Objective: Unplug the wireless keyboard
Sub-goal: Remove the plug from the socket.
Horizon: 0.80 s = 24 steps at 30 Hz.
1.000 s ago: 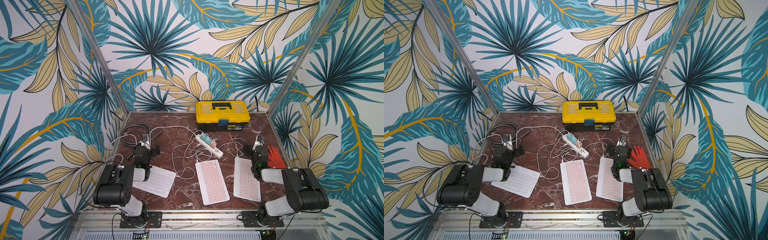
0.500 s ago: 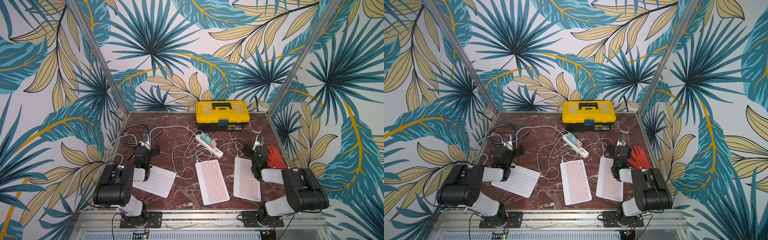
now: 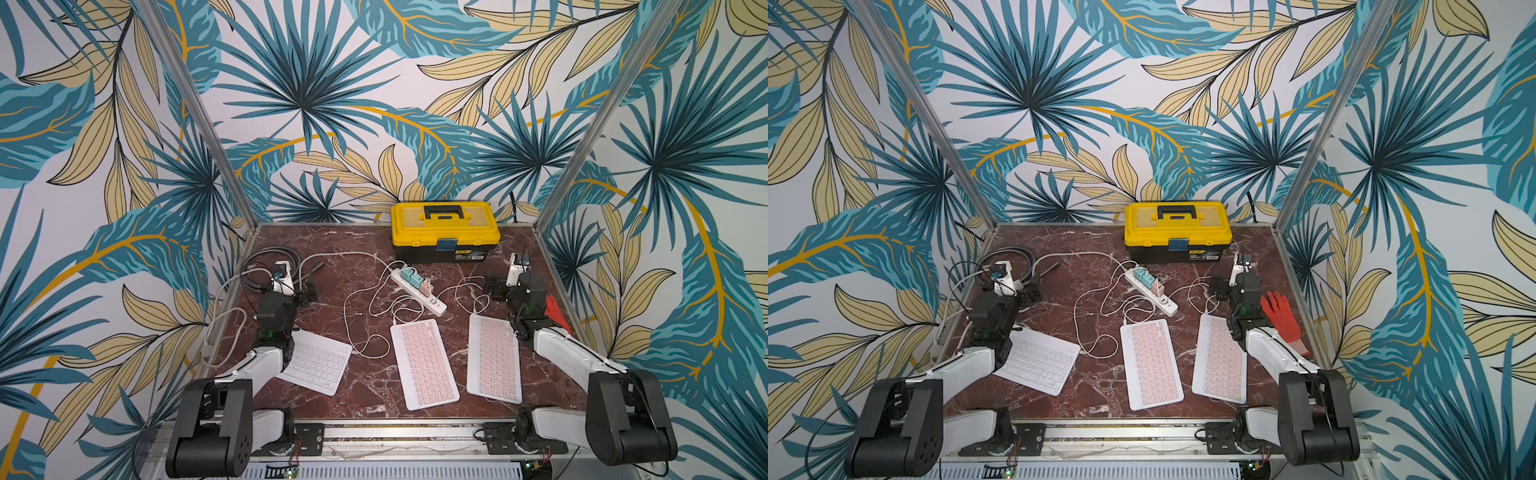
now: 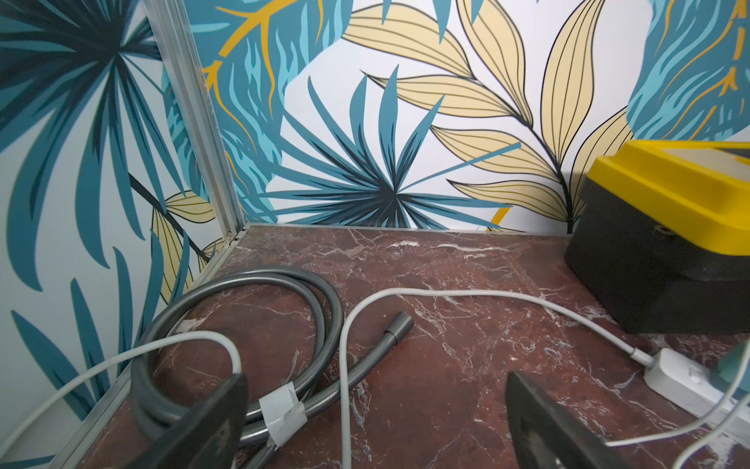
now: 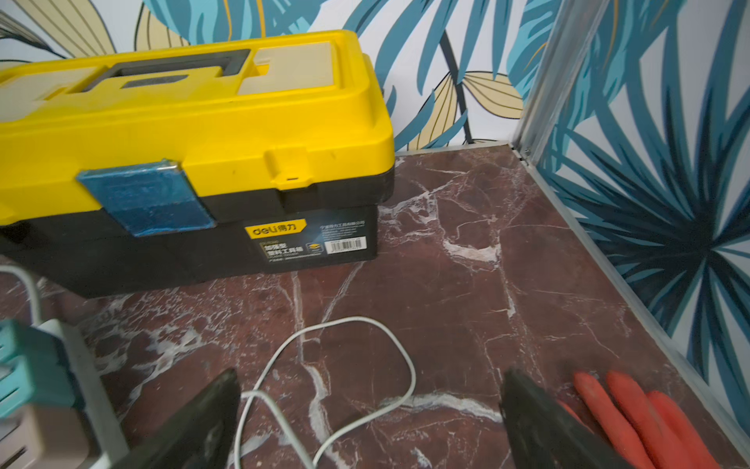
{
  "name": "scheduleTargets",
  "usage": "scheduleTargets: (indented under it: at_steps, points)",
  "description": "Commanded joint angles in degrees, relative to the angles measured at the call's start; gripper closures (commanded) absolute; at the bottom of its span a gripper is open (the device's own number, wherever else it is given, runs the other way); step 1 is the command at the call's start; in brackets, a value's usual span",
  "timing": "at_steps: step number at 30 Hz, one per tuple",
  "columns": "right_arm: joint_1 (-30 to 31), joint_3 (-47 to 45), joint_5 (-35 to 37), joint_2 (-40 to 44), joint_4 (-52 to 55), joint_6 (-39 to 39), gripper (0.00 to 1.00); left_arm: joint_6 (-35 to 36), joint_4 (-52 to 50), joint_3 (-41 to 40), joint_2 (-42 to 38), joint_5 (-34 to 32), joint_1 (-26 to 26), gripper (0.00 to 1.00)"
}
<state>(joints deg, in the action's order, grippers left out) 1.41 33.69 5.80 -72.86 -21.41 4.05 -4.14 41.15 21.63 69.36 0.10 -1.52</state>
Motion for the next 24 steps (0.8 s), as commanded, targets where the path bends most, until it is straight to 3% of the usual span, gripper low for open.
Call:
scheduleTargets:
  at_steps: [1, 6, 12, 17, 24]
  points:
    - [0.18, 3.20, -7.25, 1.83, 11.39, 0.06, 0.02, -3.67, -11.66, 5.03, -1.75, 3.07, 0.63, 0.00]
    - [0.32, 6.15, -13.16, 3.18, 17.84, -0.08, 0.09, -7.89, -19.91, 12.75, 1.28, 6.60, 5.04, 0.00]
    - [1.45, 7.27, -18.70, 3.27, 20.52, -2.61, 0.17, -14.53, -26.03, 19.56, 7.66, 6.49, 14.24, 0.02]
    - [3.78, 8.47, -21.34, 1.62, 21.32, -6.34, 0.24, -22.12, -26.90, 22.90, 12.66, 8.93, 20.76, 0.05]
    - [8.81, 12.15, -24.26, -3.58, 22.09, -13.39, 0.33, -27.48, -27.69, 25.65, 17.31, 8.32, 27.70, 0.08]
